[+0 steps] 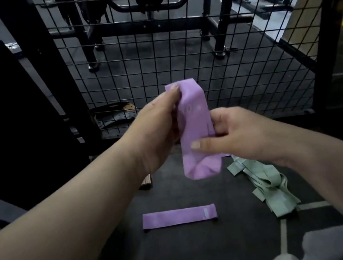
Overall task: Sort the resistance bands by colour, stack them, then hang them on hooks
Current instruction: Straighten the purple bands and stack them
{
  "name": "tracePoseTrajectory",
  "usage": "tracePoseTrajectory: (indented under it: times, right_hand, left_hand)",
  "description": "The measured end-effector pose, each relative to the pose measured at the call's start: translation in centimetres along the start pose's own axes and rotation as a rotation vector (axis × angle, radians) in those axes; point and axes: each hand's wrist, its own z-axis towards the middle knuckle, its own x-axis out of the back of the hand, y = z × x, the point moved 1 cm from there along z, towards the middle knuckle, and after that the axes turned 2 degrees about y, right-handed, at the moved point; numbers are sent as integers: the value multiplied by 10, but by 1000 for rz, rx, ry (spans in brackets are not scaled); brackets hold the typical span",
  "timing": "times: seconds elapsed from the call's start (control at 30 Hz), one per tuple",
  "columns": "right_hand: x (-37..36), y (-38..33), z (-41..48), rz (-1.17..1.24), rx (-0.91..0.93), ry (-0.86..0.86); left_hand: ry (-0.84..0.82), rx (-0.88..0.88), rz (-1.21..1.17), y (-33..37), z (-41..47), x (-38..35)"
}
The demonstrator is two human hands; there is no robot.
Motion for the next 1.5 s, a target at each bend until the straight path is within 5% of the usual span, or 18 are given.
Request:
tracePoseTrajectory:
  times: [0.47,0.83,1.13,1.37,1.5]
  right_hand:
    - [-7,7,-5,119,-100,-301]
    - [11,15,4,-668,-18,286]
    - [29,26,8,-846,18,482]
    - [31,10,8,-274,-44,445]
    - [29,0,2,169,-211,196]
  left_hand:
    - [288,14,-481,20,15,29]
    - [342,-67,-588,24,22,43]
    - [430,-89,-610,22,32,54]
    - [568,-36,-566,17,39,64]
    - [633,48,-451,8,39,74]
